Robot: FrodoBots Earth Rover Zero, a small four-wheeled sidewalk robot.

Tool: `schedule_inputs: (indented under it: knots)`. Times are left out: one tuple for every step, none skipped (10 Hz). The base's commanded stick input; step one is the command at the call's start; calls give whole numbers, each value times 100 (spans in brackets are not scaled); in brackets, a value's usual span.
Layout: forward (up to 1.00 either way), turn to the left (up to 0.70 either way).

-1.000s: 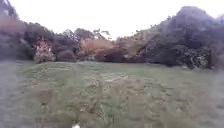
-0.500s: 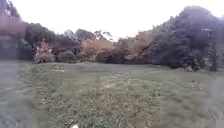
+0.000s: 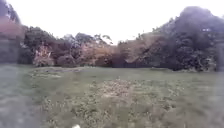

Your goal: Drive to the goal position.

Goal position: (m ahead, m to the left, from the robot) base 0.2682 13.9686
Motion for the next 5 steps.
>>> schedule_inputs:
  knots:
    - [100, 3]
    - [100, 3]
    - [100, 2]
    - [100, 3]
    - [100, 3]
